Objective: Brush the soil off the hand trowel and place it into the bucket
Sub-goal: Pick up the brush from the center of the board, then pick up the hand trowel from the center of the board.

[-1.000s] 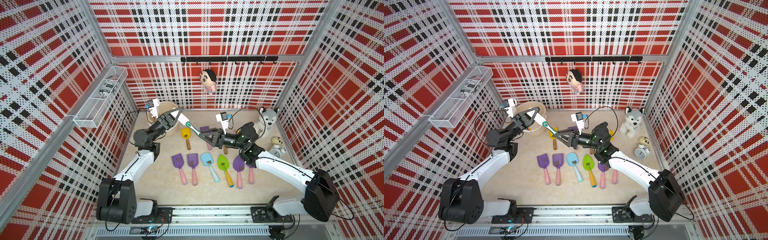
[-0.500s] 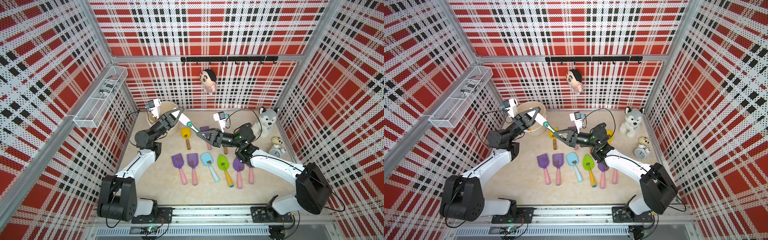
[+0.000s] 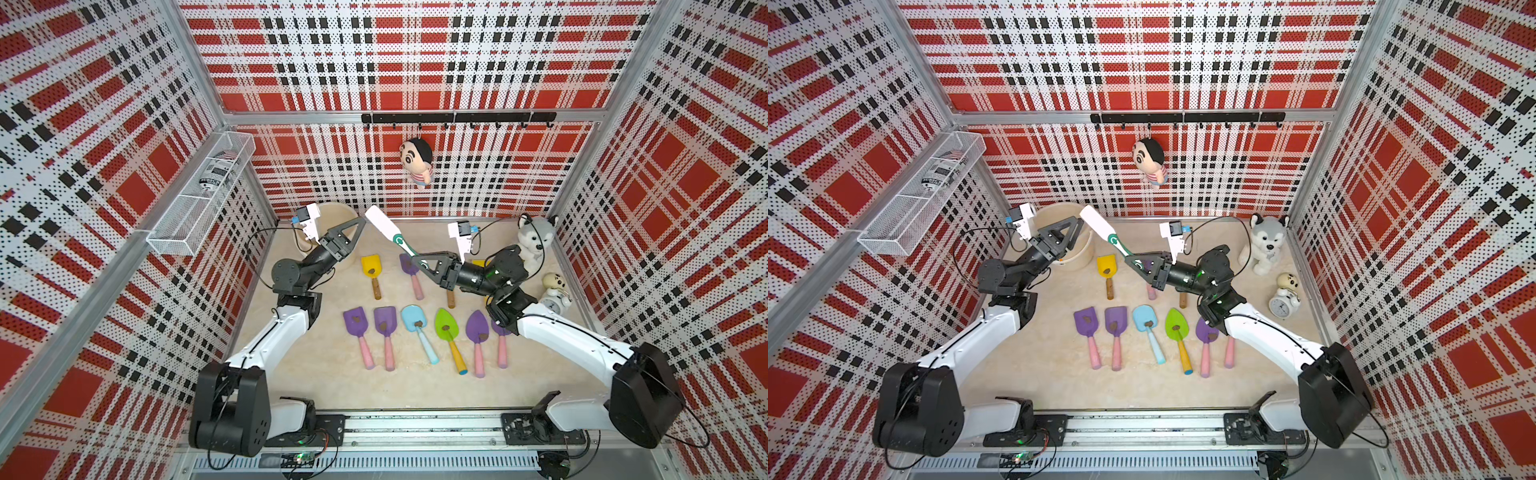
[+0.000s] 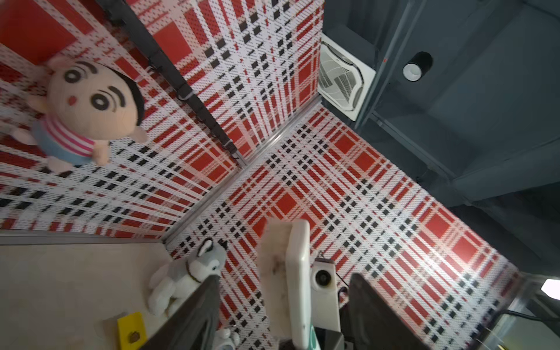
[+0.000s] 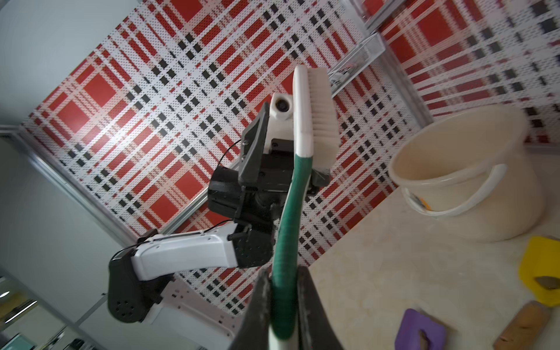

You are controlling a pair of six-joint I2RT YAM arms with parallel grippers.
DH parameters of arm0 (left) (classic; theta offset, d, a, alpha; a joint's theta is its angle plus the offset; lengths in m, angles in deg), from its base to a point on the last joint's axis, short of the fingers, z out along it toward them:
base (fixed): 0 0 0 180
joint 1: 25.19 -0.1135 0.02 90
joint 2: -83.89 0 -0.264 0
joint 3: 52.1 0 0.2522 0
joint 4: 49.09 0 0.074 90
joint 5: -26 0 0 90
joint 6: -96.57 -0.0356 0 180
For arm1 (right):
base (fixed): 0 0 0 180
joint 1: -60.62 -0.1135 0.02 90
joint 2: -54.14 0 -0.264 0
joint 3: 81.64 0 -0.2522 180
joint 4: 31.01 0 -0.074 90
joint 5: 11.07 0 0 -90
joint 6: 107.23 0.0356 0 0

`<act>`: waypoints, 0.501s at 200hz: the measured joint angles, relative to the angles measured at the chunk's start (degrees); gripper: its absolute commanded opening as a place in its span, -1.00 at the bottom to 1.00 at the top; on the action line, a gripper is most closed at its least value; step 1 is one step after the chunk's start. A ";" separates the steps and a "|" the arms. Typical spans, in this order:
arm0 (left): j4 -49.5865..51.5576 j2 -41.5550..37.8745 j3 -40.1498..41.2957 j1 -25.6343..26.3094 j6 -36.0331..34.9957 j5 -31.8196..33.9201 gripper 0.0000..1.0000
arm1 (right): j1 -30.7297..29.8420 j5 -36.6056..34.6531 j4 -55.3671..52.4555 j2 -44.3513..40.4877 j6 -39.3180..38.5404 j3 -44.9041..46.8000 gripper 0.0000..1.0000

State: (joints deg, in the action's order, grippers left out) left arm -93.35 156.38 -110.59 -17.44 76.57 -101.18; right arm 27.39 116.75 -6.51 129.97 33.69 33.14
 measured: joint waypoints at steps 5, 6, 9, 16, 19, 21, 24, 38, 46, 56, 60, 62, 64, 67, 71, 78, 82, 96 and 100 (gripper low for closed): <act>2.97 -1.03 0.15 0.02 -1.79 1.03 0.46 | 0.79 -0.66 -1.07 -0.59 -0.59 0.24 -1.00; 3.39 -1.14 0.17 0.04 -1.92 1.18 0.46 | 0.90 -0.74 -1.25 -0.66 -0.63 0.26 -1.00; 5.01 -1.70 0.24 0.07 -3.13 1.86 0.46 | 1.38 -1.18 -1.99 -1.01 -0.98 0.42 -1.00; 9.16 -3.04 0.35 0.26 -5.75 3.54 0.46 | 2.47 -1.99 -3.28 -1.53 -1.42 0.68 -1.00; 10.95 -3.54 0.35 0.44 -6.82 4.39 0.46 | 2.99 -2.29 -3.85 -1.68 -1.62 0.76 -1.00; 12.11 -3.87 0.35 0.50 -7.72 4.96 0.46 | 3.30 -2.54 -4.35 -1.79 -1.73 0.81 -1.00; 13.90 -4.35 0.35 0.72 -9.01 6.14 0.46 | 3.78 -2.89 -5.07 -1.92 -1.86 0.87 -1.00; 22.75 -6.25 0.26 2.89 -15.43 13.16 0.45 | 5.73 -4.59 -8.55 -2.19 -2.29 1.14 -1.00; 28.06 -6.75 -0.13 5.42 -18.93 18.58 0.44 | 6.54 -5.55 -10.54 -2.19 -2.60 1.33 -1.00; 33.75 -6.69 -0.70 9.40 -23.02 25.16 0.41 | 7.15 -6.97 -13.16 -2.19 -3.23 1.68 -1.00; 35.80 -6.54 -0.76 11.17 -24.50 27.87 0.40 | 7.41 -7.56 -14.27 -2.19 -3.43 1.81 -1.00; 36.74 -6.43 -0.76 11.98 -25.22 29.44 0.39 | 7.54 -7.85 -14.88 -2.19 -3.54 1.86 -1.00; 37.40 -6.34 -0.76 12.55 -25.64 30.27 0.39 | 7.61 -8.02 -15.19 -2.19 -3.61 1.88 -1.00; 38.64 -6.21 -0.76 13.60 -26.49 32.11 0.39 | 7.69 -8.59 -16.13 -2.19 -3.74 1.97 -1.00; 40.30 -5.75 -0.74 15.02 -27.28 34.32 0.38 | 7.76 -8.98 -16.90 -2.19 -3.89 2.08 -1.00; 42.47 -4.87 -0.72 17.05 -28.61 37.64 0.37 | 7.80 -9.73 -18.38 -2.19 -4.22 2.25 -1.00; 43.58 -4.22 -0.70 18.08 -29.18 39.50 0.36 | 7.80 -10.05 -19.02 -2.19 -4.42 2.38 -1.00; 45.86 -1.25 -0.63 20.44 -30.47 45.29 0.36 | 7.80 -11.04 -20.61 -2.16 -4.81 2.93 -1.00; 46.27 -0.11 -0.63 21.16 -30.75 46.84 0.36 | 7.80 -11.23 -21.05 -2.19 -4.85 3.13 -1.00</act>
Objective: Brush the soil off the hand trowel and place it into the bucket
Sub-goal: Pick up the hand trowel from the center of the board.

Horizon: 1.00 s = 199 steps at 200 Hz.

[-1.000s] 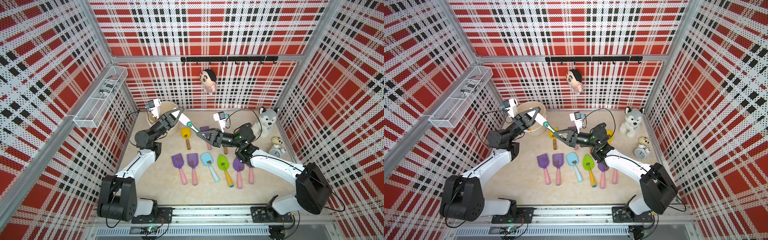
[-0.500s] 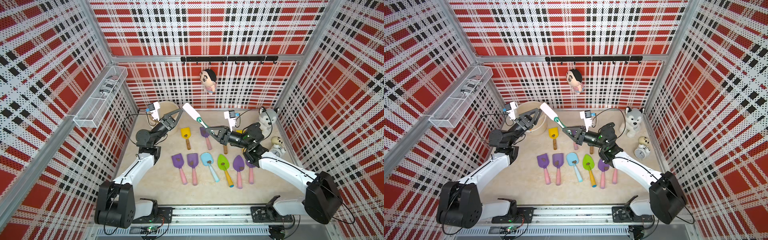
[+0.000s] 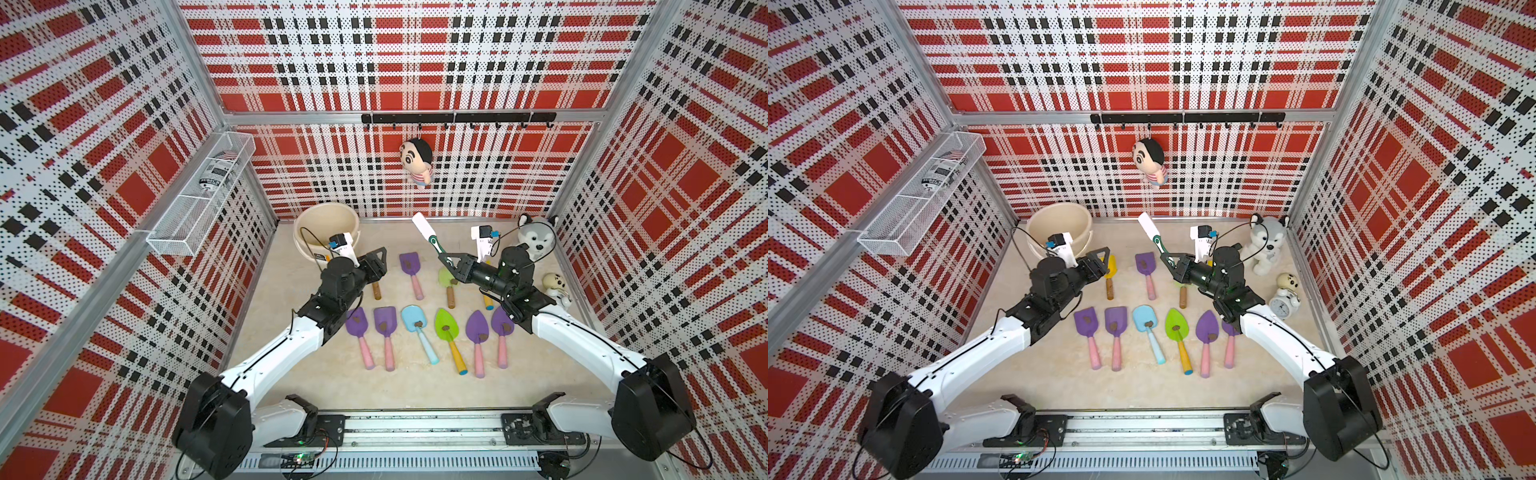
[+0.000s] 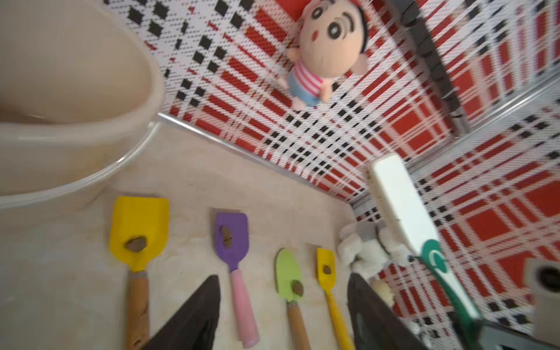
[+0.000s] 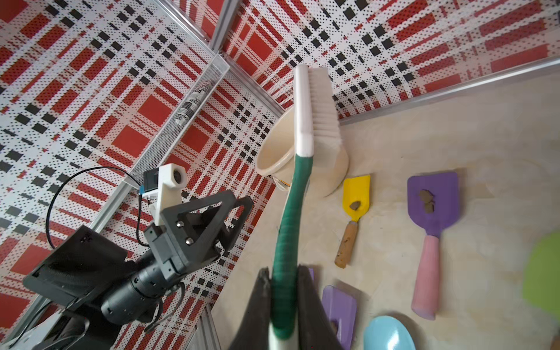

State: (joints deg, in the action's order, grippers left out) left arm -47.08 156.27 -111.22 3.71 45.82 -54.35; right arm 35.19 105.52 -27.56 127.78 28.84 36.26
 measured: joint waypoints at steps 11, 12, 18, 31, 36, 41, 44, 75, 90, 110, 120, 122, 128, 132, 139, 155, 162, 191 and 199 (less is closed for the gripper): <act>0.92 3.67 0.00 1.22 -0.50 3.15 0.36 | 0.00 -0.63 -0.76 0.02 0.00 0.57 -1.00; 0.94 3.89 0.00 1.27 -0.55 3.41 0.36 | 0.00 -0.68 -0.81 0.02 0.00 0.61 -1.00; 1.29 6.01 0.00 1.66 -0.63 4.57 0.36 | 0.00 -0.96 -1.16 0.02 0.00 0.96 -1.00; 2.10 10.49 -0.02 2.10 -0.72 6.56 0.36 | 0.00 -1.40 -1.62 0.02 0.00 1.66 -1.00; 2.47 12.09 -0.02 2.23 -0.72 7.32 0.36 | 0.00 -1.46 -1.81 0.02 0.00 1.86 -1.00; 2.82 13.55 -0.04 2.27 -0.72 8.00 0.37 | 0.00 -1.60 -2.05 0.00 0.00 2.03 -1.00; 2.95 14.40 -0.04 2.29 -0.70 8.46 0.37 | 0.00 -1.70 -2.16 0.02 0.00 2.14 -1.00; 3.63 20.37 -0.35 1.92 -0.46 11.85 0.40 | 0.00 -2.19 -3.76 -0.11 -0.17 2.69 -1.00; 3.37 22.80 -1.31 1.49 -0.39 12.26 0.40 | 0.00 -2.29 -4.55 -0.31 -0.48 2.69 -1.00; 2.78 25.97 -3.10 1.01 -0.31 12.46 0.37 | 0.00 -2.43 -5.49 -0.90 -1.05 2.69 -1.00; 2.56 27.50 -4.02 0.76 -0.39 12.50 0.33 | 0.00 -2.47 -5.90 -1.22 -1.27 2.69 -1.00; 2.47 27.67 -4.13 0.74 -0.39 12.50 0.32 | 0.00 -2.49 -6.03 -1.29 -1.31 2.69 -1.00; 2.40 28.52 -4.68 0.72 -0.50 12.61 0.30 | 0.00 -2.49 -6.29 -1.46 -1.49 2.69 -1.00; 2.38 29.05 -4.98 0.72 -0.48 12.74 0.29 | 0.00 -2.51 -6.47 -1.55 -1.51 2.67 -1.00; 2.40 29.83 -5.57 0.70 -0.52 12.94 0.25 | 0.00 -2.56 -6.78 -1.66 -1.62 2.69 -1.00; 2.40 31.32 -6.67 0.68 -0.70 13.42 0.19 | 0.00 -2.69 -7.32 -1.79 -1.73 2.67 -1.00; 2.40 31.82 -6.97 0.66 -0.72 13.53 0.17 | 0.00 -2.71 -7.45 -1.84 -1.73 2.67 -1.00; 2.69 33.86 -7.89 0.66 -1.05 13.53 0.12 | 0.00 -2.89 -7.58 -1.95 -1.77 2.67 -1.00; 3.23 34.38 -8.22 0.66 -1.20 13.53 0.10 | 0.00 -2.89 -7.58 -1.95 -1.77 2.67 -1.00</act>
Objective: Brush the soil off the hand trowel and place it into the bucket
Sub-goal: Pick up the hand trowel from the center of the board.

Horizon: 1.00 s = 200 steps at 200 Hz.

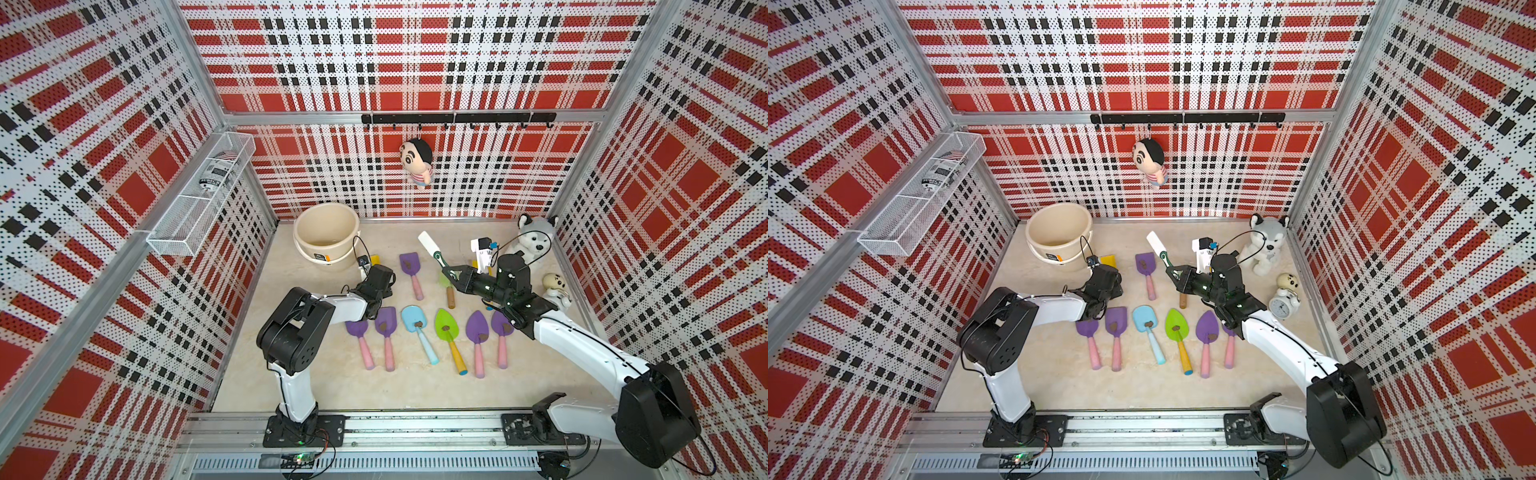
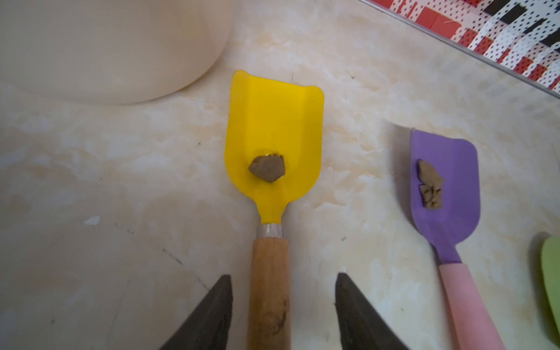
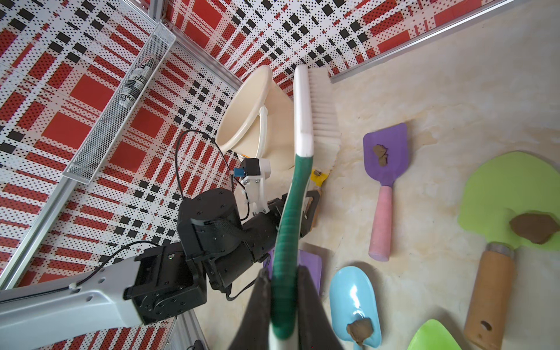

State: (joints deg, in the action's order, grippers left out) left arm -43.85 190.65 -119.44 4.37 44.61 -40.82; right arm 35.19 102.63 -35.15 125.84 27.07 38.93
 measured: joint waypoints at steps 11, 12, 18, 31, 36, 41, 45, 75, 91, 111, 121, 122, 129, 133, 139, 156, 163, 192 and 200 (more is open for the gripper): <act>0.44 0.87 -0.50 0.00 -0.02 0.02 0.06 | 0.00 0.00 0.00 0.00 0.00 0.00 -1.00; 0.50 0.98 -0.52 0.00 -0.07 0.02 0.05 | 0.00 0.00 0.00 0.00 0.00 0.00 -1.00; 0.61 1.36 -0.66 0.00 -0.15 0.02 0.03 | 0.00 0.00 -0.02 0.00 -0.02 0.00 -1.00; 1.09 1.92 -0.81 0.00 -0.28 0.02 -0.03 | 0.00 -0.02 -0.07 0.00 -0.11 -0.02 -1.00; 1.22 2.08 -0.83 0.00 -0.35 0.02 -0.06 | 0.00 -0.02 -0.09 0.00 -0.13 -0.02 -1.00; 1.36 2.23 -0.87 0.02 -0.46 0.02 -0.09 | 0.00 -0.02 -0.13 0.00 -0.13 -0.02 -1.00; 1.46 2.34 -0.90 0.02 -0.50 0.02 -0.10 | 0.00 -0.02 -0.20 0.00 -0.15 -0.02 -1.00; 1.79 2.49 -1.11 0.09 -0.74 0.09 -0.21 | 0.00 -0.42 -1.03 -0.04 -0.46 -0.15 -1.00; 1.97 2.49 -1.11 0.11 -0.79 0.09 -0.27 | 0.00 -0.66 -1.44 -0.15 -0.61 -0.28 -1.00; 2.36 2.49 -1.11 0.11 -0.87 0.11 -0.37 | 0.00 -0.94 -2.03 -0.46 -0.74 -0.35 -1.00; 2.58 2.49 -1.11 0.11 -0.96 0.20 -0.41 | 0.00 -1.07 -2.34 -0.59 -0.72 -0.39 -1.00; 2.60 2.49 -1.11 0.11 -0.98 0.20 -0.41 | 0.00 -1.07 -2.40 -0.59 -0.74 -0.39 -1.00; 2.71 2.47 -1.11 0.11 -1.05 0.22 -0.45 | 0.00 -1.20 -2.64 -0.70 -0.74 -0.42 -1.00; 2.75 2.47 -1.11 0.11 -1.07 0.24 -0.48 | 0.00 -1.29 -2.73 -0.74 -0.72 -0.44 -1.00; 2.86 2.38 -1.11 0.11 -1.14 0.22 -0.54 | 0.00 -1.40 -2.78 -0.79 -0.72 -0.44 -1.00; 3.69 1.95 -1.14 0.11 -1.51 0.09 -0.69 | 0.00 -1.62 -3.04 -1.05 -0.70 -0.46 -1.00; 4.33 1.53 -1.11 0.11 -1.70 -0.02 -0.74 | 0.04 -1.68 -3.04 -1.18 -0.68 -0.46 -1.00; 7.37 -1.20 -1.22 0.11 -2.75 -0.74 -1.00 | 0.76 -1.11 -3.04 -1.88 0.20 -0.46 -1.00; 8.17 -2.19 -1.36 0.09 -3.15 -1.09 -1.00 | 1.20 -0.66 -2.99 -2.08 0.44 -0.46 -1.00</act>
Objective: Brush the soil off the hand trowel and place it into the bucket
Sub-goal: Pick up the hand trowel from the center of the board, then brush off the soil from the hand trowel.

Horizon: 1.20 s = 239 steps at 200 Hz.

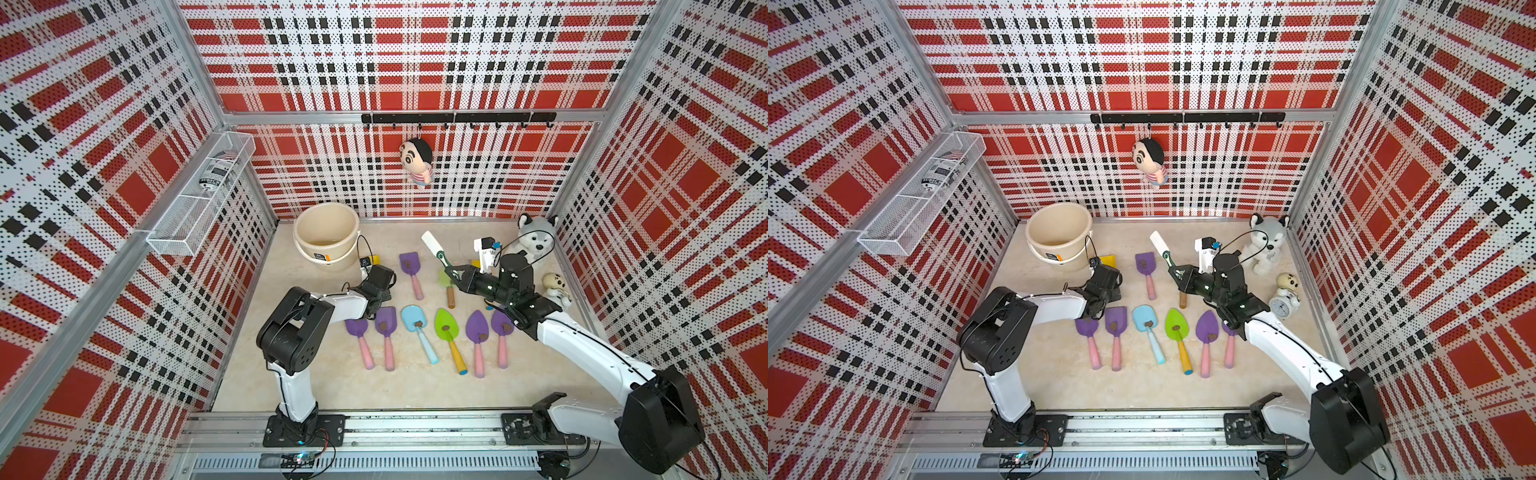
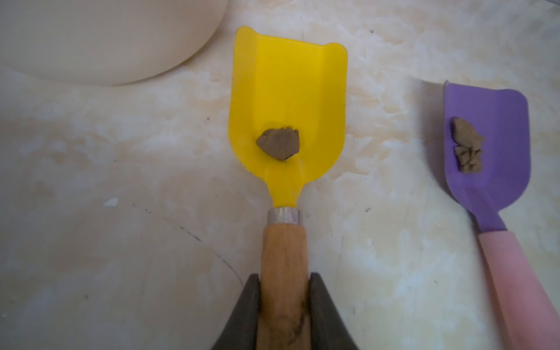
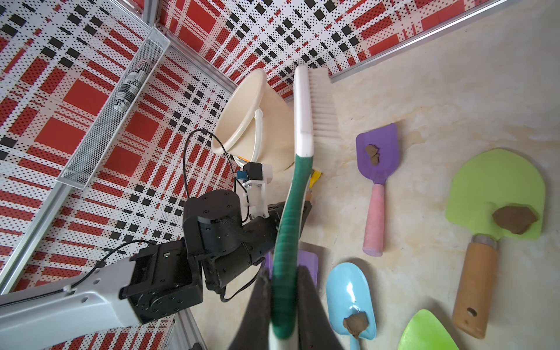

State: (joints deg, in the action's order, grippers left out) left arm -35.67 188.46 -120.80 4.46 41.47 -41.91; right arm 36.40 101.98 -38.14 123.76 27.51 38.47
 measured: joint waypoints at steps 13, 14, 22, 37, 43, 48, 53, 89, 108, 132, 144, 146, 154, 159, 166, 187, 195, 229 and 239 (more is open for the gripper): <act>1.86 -1.88 -0.66 0.00 -1.11 -1.25 -1.00 | 0.81 0.48 0.00 -0.33 0.35 0.00 -1.00; 1.99 -1.97 -0.70 0.00 -1.14 -1.33 -1.00 | 0.87 0.55 0.00 -0.35 0.35 0.00 -1.00; 3.10 -3.13 -1.42 0.00 -1.97 -2.51 -1.00 | 1.40 1.09 -0.02 -0.57 0.50 0.00 -1.00; 5.38 -5.31 -3.17 0.02 -4.00 -5.29 -1.00 | 2.29 2.34 0.02 -1.16 0.72 0.00 -1.00; 6.47 -6.25 -3.93 0.09 -4.96 -6.36 -1.00 | 2.54 2.86 -0.02 -1.36 0.68 0.00 -1.00; 7.23 -6.95 -4.59 0.17 -5.75 -7.04 -1.00 | 2.71 3.23 -0.09 -1.53 0.61 -0.04 -1.00; 8.31 -7.69 -5.33 0.37 -6.82 -7.61 -1.00 | 2.80 3.74 -0.33 -1.66 0.39 -0.17 -1.00; 16.37 -11.50 -11.28 2.49 -14.93 -9.88 -1.00 | 2.95 8.81 -3.82 -1.66 -2.62 -3.41 -1.00; 19.65 -12.52 -13.07 3.30 -18.71 -10.67 -1.00 | 2.08 11.45 -5.46 -1.38 -4.85 -5.46 -1.00; 23.08 -13.84 -13.09 4.28 -22.05 -11.72 -1.00 | 0.42 14.84 -5.97 -0.48 -5.92 -5.99 -1.00; 24.48 -14.43 -13.09 4.85 -23.47 -11.58 -1.00 | -0.37 15.93 -6.36 0.50 -6.12 -5.99 -1.00; 24.72 -14.56 -13.09 4.96 -23.71 -11.50 -1.00 | -0.52 16.06 -6.43 0.70 -6.14 -5.99 -1.00; 25.46 -15.13 -13.05 5.57 -24.37 -11.28 -1.00 | -1.07 16.35 -6.69 1.49 -6.23 -5.99 -1.00; 25.90 -15.56 -13.03 5.99 -24.85 -11.10 -1.00 | -1.27 16.70 -6.82 1.99 -6.32 -5.99 -1.00; 26.29 -16.22 -12.92 6.60 -25.35 -11.02 -1.00 | -1.64 16.90 -7.02 2.69 -6.40 -5.99 -1.00; 26.64 -18.49 -12.26 7.82 -26.38 -10.84 -1.00 | -2.91 17.27 -7.30 4.68 -6.80 -5.99 -1.00; 26.71 -19.52 -11.85 8.07 -26.56 -10.86 -1.00 | -3.15 17.27 -7.30 5.35 -6.88 -5.99 -1.00; 27.10 -22.95 -9.94 8.09 -26.91 -10.82 -1.00 | -3.76 17.22 -7.28 7.37 -6.97 -5.99 -1.00; 27.47 -23.50 -9.66 8.09 -26.95 -10.80 -1.00 | -3.78 17.20 -7.21 7.78 -6.97 -5.99 -1.00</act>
State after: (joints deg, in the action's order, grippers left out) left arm -8.20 164.97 -130.46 12.54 14.52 -52.71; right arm 32.61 119.18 -45.35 131.54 20.53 32.48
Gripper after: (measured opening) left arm 0.254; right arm 0.135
